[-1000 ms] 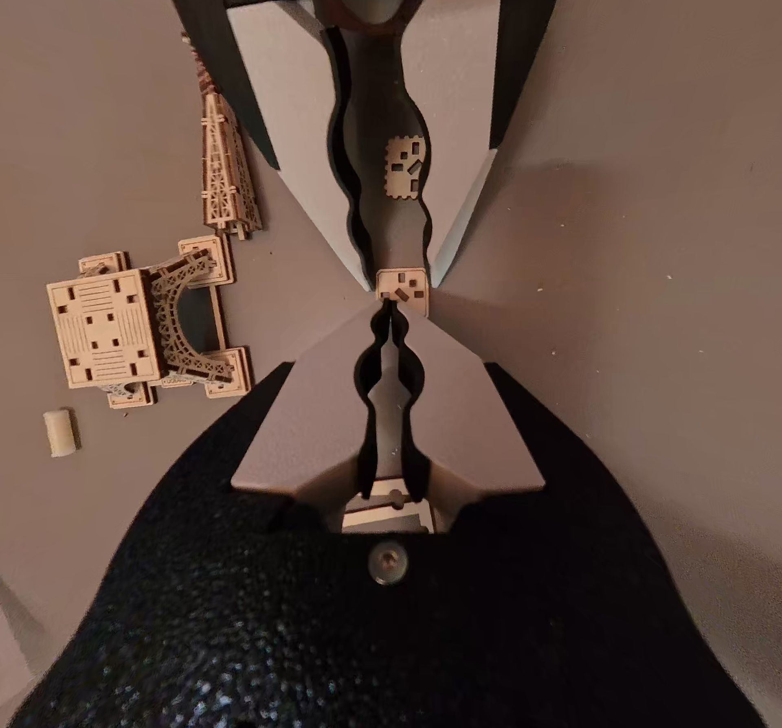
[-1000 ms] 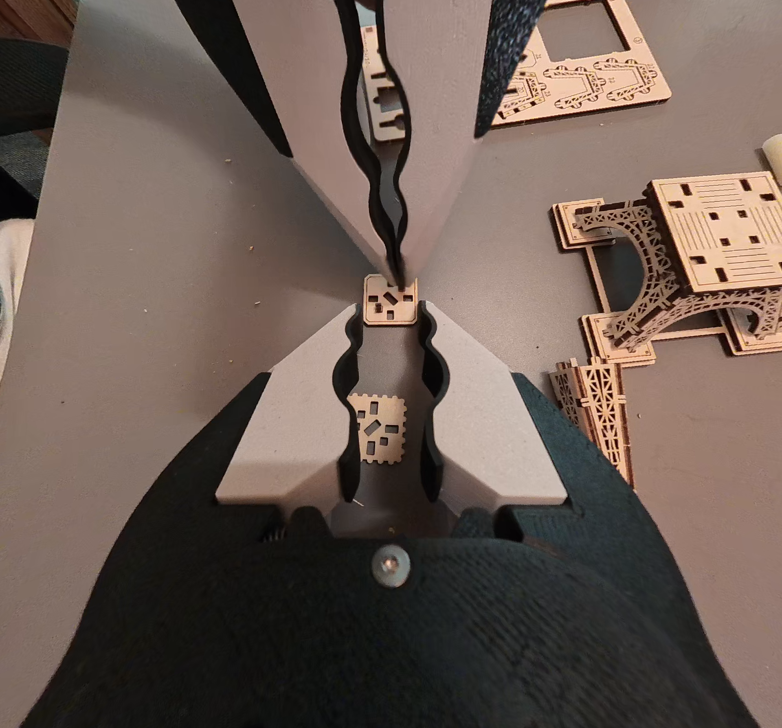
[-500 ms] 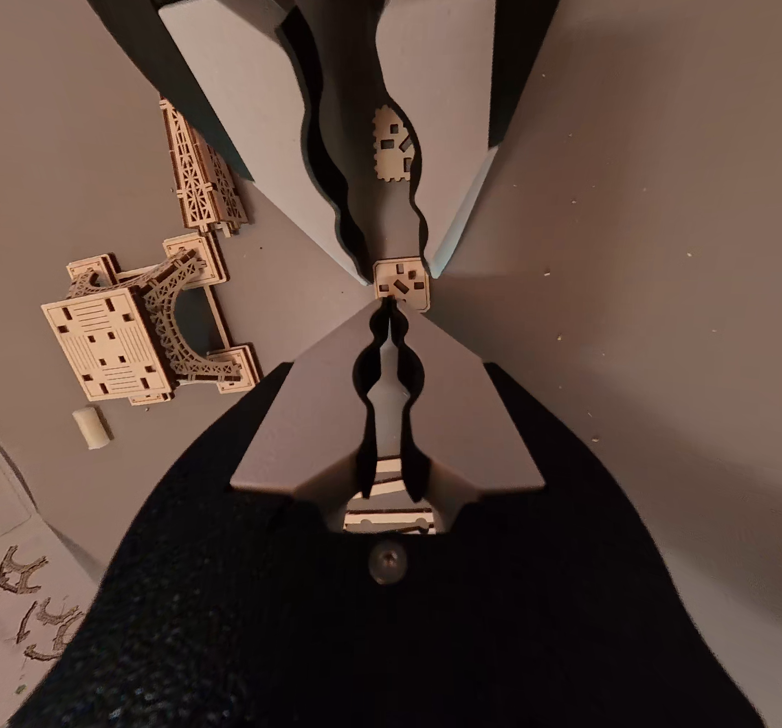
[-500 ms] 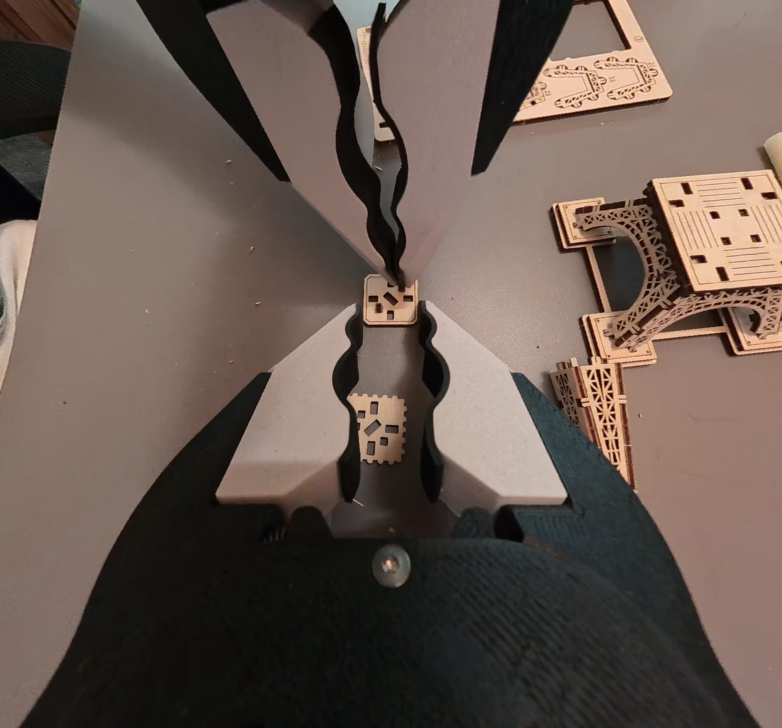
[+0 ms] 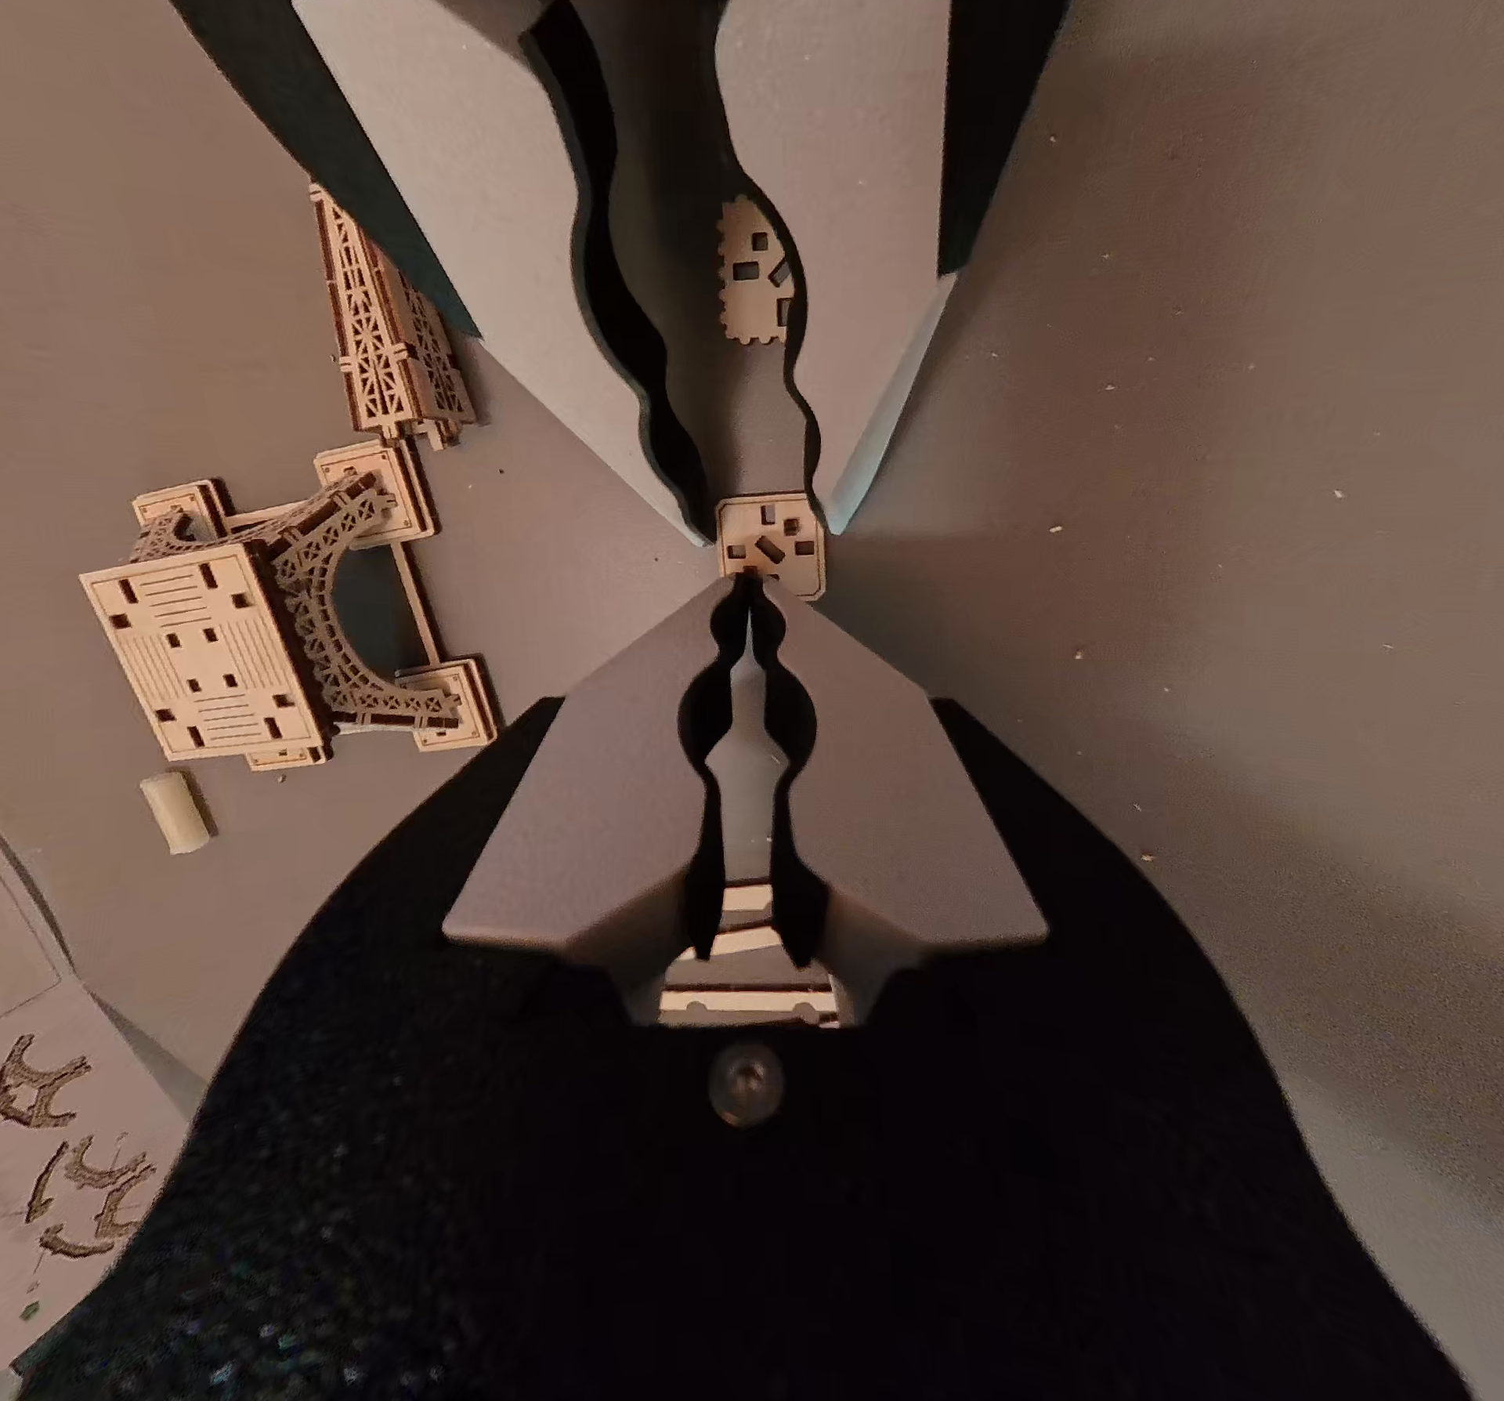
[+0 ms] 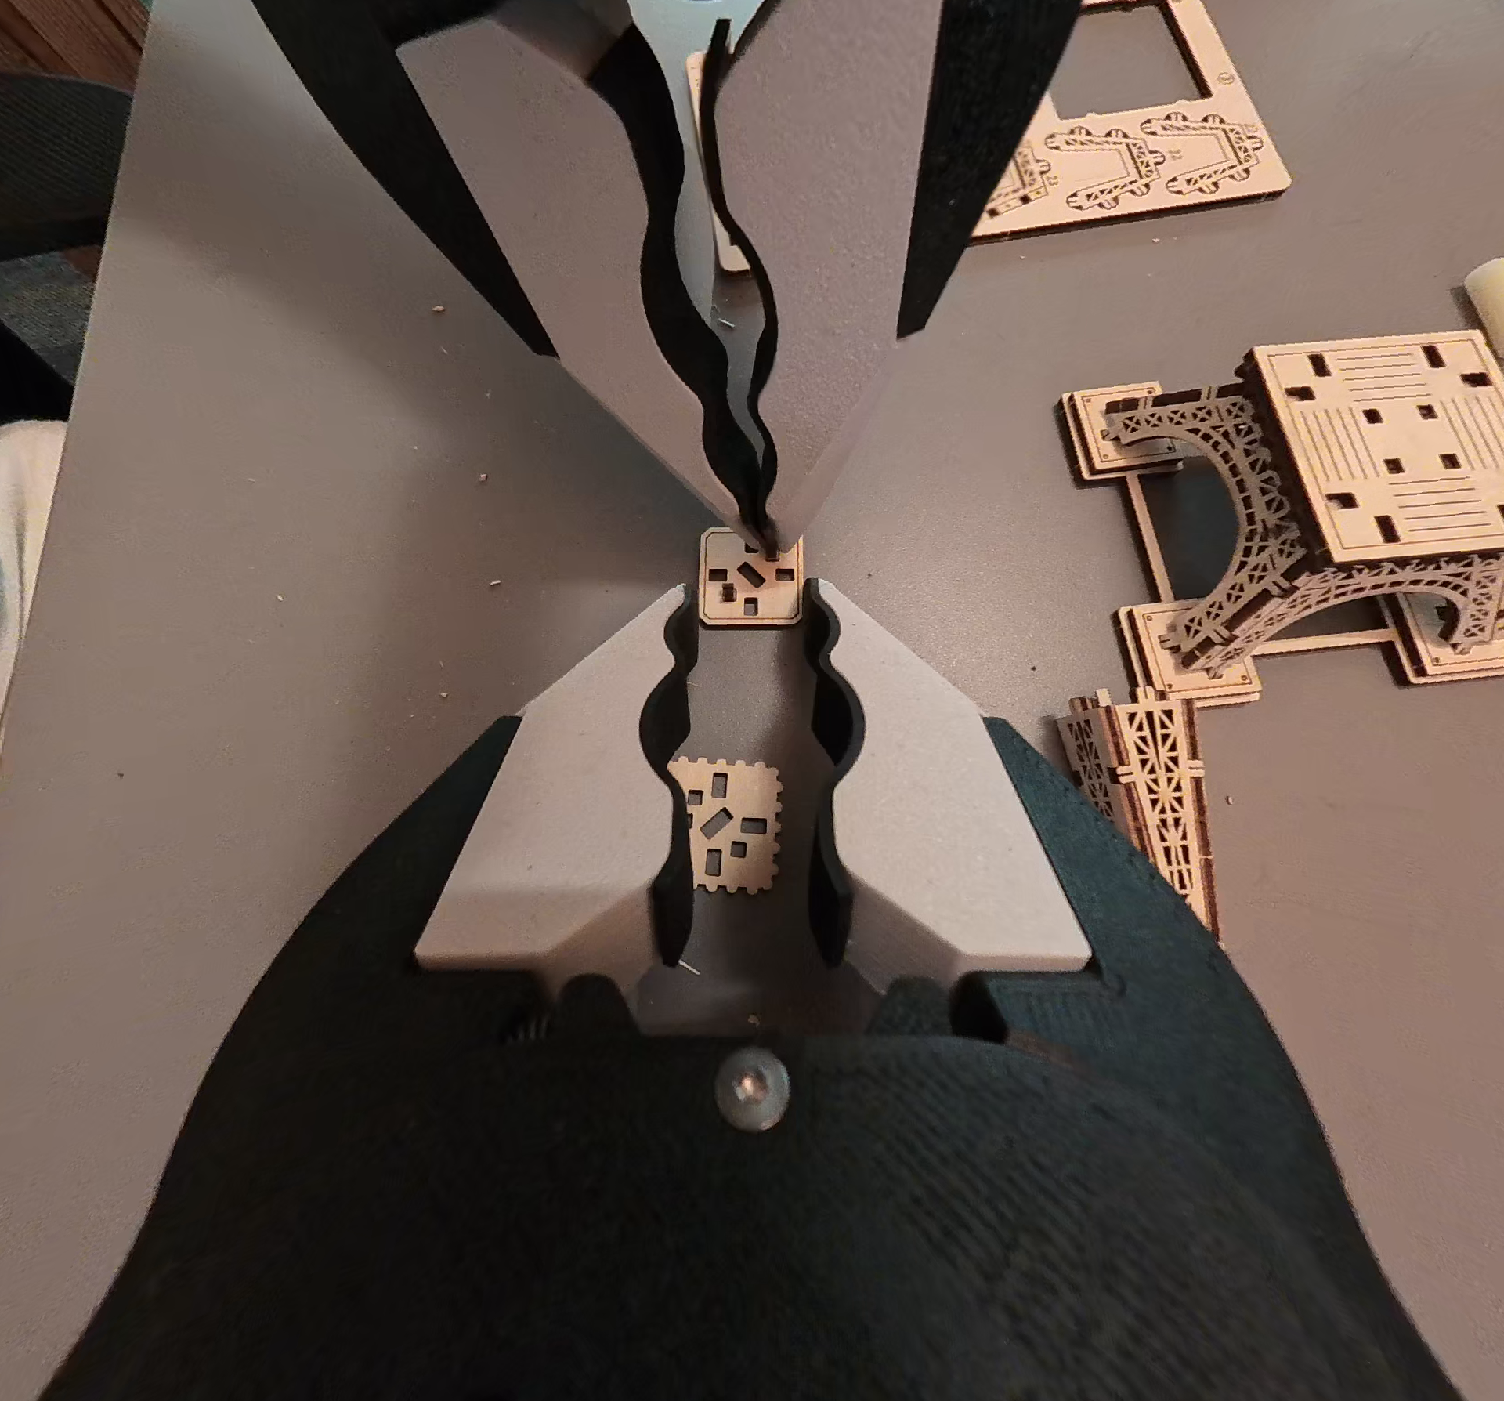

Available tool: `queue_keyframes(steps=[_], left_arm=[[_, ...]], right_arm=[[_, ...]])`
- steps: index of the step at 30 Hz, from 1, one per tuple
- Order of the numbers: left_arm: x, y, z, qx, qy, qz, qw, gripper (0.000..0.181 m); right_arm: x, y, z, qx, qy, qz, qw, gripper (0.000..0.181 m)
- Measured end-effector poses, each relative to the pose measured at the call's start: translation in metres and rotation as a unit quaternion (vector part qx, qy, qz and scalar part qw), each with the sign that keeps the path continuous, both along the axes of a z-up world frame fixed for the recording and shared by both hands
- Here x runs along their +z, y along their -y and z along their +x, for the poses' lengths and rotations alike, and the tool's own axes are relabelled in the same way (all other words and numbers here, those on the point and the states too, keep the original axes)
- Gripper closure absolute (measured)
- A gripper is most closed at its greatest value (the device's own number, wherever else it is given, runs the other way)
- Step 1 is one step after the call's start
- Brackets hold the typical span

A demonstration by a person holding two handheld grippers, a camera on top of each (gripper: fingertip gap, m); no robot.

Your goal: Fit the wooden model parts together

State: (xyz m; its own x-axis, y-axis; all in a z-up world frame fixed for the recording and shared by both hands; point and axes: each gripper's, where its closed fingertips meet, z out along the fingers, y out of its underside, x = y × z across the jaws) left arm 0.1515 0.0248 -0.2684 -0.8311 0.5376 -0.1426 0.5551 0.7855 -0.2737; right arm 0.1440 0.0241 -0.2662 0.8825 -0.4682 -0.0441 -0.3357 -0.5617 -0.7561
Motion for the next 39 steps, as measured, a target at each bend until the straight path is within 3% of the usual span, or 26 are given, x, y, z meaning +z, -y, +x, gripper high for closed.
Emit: queue_keyframes(steps=[1,7,12,26,36,39], left_arm=[[0.0,0.0,0.0,-0.002,-0.002,-0.006,1.0,0.181],[0.021,0.006,-0.002,0.018,-0.045,-0.079,0.996,0.181],[0.004,0.001,-0.003,0.003,-0.027,-0.046,0.999,0.181],[0.002,0.003,-0.002,-0.014,-0.007,0.006,1.0,0.181],[0.002,0.003,-0.003,-0.021,-0.001,-0.001,1.0,0.181],[0.012,0.007,0.001,-0.006,-0.001,-0.058,0.998,0.181]], right_arm=[[0.0,0.0,0.0,0.0,-0.001,0.0,1.0,0.156],[0.0,0.0,0.0,0.0,-0.002,0.001,1.0,0.156],[0.0,0.0,0.0,0.0,-0.003,0.002,1.0,0.156],[0.0,0.0,0.0,0.0,-0.01,0.006,1.0,0.156],[0.0,0.0,0.0,0.0,-0.002,0.001,1.0,0.156],[0.0,0.0,0.0,0.0,0.001,-0.001,1.0,0.156]])
